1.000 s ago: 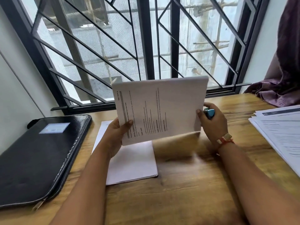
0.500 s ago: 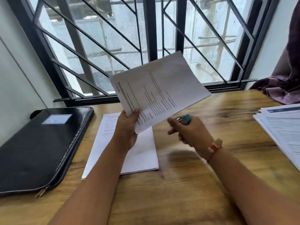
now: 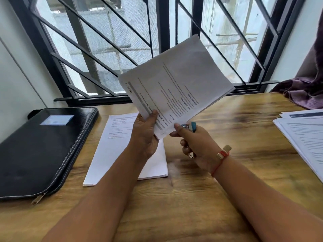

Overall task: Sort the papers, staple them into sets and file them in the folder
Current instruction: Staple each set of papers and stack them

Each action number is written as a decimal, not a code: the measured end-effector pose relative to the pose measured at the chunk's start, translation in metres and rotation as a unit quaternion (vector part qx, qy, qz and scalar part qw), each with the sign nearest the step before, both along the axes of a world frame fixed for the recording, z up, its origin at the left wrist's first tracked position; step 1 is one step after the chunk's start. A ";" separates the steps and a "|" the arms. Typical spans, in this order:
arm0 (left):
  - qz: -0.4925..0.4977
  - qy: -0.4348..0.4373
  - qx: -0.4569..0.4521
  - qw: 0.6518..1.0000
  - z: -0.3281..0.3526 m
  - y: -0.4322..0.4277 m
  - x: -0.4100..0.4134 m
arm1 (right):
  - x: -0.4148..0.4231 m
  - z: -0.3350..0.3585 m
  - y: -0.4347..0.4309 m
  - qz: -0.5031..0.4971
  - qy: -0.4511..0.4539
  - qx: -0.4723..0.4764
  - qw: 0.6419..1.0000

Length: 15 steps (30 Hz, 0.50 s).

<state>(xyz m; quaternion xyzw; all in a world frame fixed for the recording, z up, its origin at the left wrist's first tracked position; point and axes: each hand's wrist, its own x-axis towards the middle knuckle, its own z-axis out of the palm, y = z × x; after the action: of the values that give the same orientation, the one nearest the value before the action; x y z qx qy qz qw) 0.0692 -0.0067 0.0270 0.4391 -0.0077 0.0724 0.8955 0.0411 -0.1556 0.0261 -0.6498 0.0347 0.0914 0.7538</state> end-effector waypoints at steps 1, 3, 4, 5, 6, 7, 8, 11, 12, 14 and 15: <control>0.007 -0.003 0.008 1.000 0.000 0.001 0.000 | 0.000 0.003 -0.002 0.022 0.032 0.020 0.999; 0.016 -0.005 0.020 1.000 0.002 0.005 0.001 | 0.002 0.006 -0.006 0.071 0.100 0.069 0.990; 0.020 -0.002 0.025 0.999 0.002 0.006 0.002 | 0.002 0.008 -0.007 0.095 0.123 0.088 0.984; 0.026 -0.001 0.032 0.999 0.002 0.007 0.002 | 0.002 0.009 -0.008 0.117 0.135 0.097 0.979; 0.030 -0.001 0.041 0.999 0.002 0.008 0.002 | 0.002 0.009 -0.009 0.135 0.141 0.103 0.975; 0.034 -0.003 0.053 0.998 0.001 0.007 0.002 | 0.002 0.010 -0.009 0.147 0.141 0.105 0.973; 0.035 -0.005 0.066 0.997 0.001 0.006 0.001 | 0.002 0.010 -0.009 0.155 0.138 0.108 0.972; 0.042 -0.013 0.105 0.993 -0.001 0.004 0.001 | 0.001 0.012 -0.007 0.153 0.115 0.106 0.976; 0.046 -0.013 0.115 0.992 -0.001 0.003 0.001 | 0.001 0.012 -0.007 0.149 0.107 0.100 0.978; 0.050 -0.016 0.127 0.990 -0.001 0.003 0.001 | 0.001 0.012 -0.006 0.137 0.098 0.089 0.982; 0.052 -0.016 0.133 0.990 -0.002 0.003 0.001 | 0.001 0.012 -0.005 0.127 0.096 0.085 0.984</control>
<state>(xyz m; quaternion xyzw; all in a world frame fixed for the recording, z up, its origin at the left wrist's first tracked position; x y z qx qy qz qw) 0.0702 -0.0039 0.0252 0.5525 -0.0088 0.1238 0.8242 0.0424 -0.1610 0.0382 -0.5709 0.0162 0.2509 0.7816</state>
